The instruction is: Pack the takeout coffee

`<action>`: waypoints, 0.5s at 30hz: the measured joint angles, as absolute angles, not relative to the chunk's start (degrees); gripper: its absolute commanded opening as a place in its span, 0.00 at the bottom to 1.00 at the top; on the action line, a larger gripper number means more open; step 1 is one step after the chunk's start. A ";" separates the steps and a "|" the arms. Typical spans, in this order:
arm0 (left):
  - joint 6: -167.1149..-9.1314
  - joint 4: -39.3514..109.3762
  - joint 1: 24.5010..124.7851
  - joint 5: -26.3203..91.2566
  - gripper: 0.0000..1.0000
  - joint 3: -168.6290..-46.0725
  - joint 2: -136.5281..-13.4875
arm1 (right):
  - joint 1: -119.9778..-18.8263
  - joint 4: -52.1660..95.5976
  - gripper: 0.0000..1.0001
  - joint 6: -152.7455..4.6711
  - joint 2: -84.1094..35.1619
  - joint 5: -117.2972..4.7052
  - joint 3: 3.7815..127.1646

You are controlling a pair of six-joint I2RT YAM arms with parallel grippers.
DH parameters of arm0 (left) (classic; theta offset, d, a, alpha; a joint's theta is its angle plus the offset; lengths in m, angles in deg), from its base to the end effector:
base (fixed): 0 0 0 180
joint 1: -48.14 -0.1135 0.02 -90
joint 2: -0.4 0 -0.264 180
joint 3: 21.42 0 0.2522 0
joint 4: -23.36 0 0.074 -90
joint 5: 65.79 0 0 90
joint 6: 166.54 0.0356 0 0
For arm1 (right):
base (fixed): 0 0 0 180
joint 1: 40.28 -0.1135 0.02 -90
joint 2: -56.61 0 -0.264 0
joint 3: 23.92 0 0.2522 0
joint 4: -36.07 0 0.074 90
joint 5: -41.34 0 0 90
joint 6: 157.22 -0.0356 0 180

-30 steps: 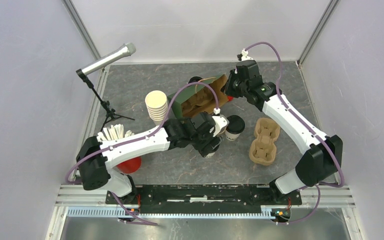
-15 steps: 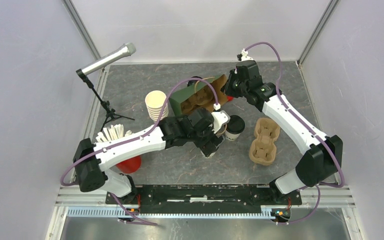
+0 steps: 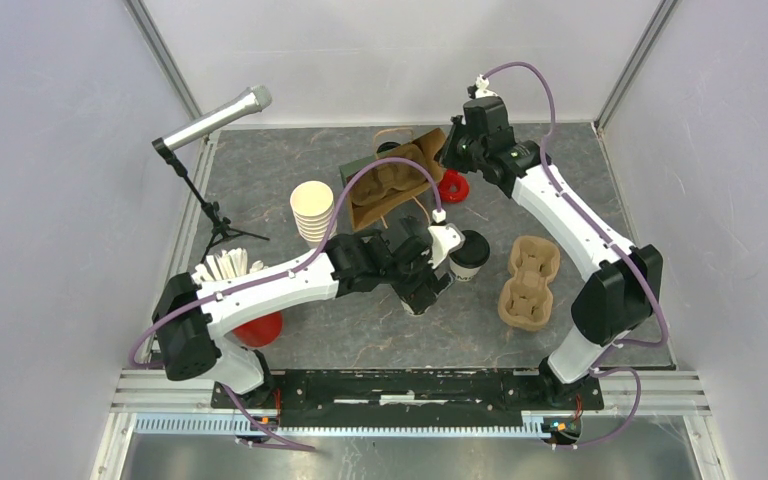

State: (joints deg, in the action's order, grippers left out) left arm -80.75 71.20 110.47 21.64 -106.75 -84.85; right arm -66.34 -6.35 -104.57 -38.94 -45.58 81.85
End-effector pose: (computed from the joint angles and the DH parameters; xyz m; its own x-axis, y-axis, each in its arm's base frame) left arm 0.1519 -0.2862 0.2958 -0.4068 0.6179 -0.6729 0.8432 0.5374 -0.0162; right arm 0.3480 0.1680 0.3626 -0.6219 0.3702 -0.6900 -0.0258 0.8710 0.4906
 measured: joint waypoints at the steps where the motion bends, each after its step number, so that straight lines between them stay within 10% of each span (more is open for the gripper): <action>1: -80.73 71.27 110.47 21.62 1.00 -106.75 -84.85 | -66.34 -6.49 0.00 -104.63 -38.98 -45.58 81.85; 15: -75.99 73.34 108.59 21.09 1.00 -109.40 -90.14 | -66.12 -5.96 0.00 -105.11 -39.01 -45.80 80.99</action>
State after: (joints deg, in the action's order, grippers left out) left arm -75.99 73.34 108.59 21.09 -109.40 -90.14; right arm -66.12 -5.96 -105.11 -39.01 -45.80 80.99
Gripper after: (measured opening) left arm 0.996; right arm 0.007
